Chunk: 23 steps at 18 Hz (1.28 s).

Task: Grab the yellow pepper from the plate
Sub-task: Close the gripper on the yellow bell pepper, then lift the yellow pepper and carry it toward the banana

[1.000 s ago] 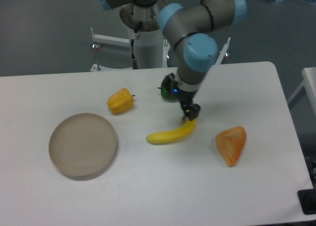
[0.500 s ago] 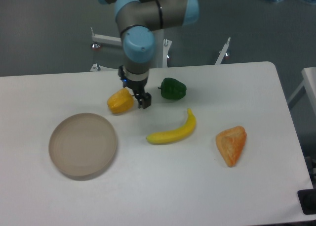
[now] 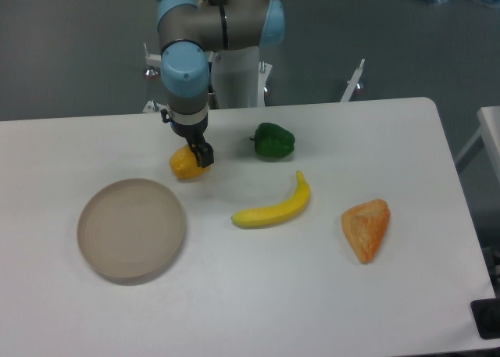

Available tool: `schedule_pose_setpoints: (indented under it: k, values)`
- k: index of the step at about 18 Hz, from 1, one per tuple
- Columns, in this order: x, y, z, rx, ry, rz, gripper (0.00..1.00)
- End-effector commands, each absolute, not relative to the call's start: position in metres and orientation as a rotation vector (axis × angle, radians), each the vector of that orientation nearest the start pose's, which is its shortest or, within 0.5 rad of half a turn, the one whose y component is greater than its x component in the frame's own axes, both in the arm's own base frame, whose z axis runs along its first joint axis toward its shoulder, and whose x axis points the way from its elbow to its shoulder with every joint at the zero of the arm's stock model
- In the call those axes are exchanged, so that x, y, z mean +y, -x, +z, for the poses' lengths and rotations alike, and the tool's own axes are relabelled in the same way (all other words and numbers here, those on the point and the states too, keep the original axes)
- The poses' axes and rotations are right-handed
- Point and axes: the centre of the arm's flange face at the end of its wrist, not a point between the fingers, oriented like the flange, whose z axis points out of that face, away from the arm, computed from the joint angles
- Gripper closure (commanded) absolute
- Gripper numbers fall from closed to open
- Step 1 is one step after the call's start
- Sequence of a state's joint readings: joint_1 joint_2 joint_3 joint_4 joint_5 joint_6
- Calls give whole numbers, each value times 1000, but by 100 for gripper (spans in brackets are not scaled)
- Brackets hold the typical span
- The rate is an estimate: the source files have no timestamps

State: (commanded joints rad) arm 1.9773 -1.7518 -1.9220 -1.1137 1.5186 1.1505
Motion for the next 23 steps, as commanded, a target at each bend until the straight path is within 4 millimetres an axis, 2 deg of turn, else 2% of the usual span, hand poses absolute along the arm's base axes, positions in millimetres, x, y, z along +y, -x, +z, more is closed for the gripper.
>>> schedule_pose_setpoints:
  k: [12,13,15,16,17,18,23]
  values:
    - [523,71,254,1168,2942,-72,2]
    - [524,69,251,1172,2938,-68,16]
    - [525,67,249,1183,2939,-68,57]
    - [525,67,250,1184,2935,-66,72]
    - [527,67,254,1182,2931,-60,93]
    - [528,67,257,1187,2923,-54,98]
    - [530,76,278,1149,2918,-15,97]
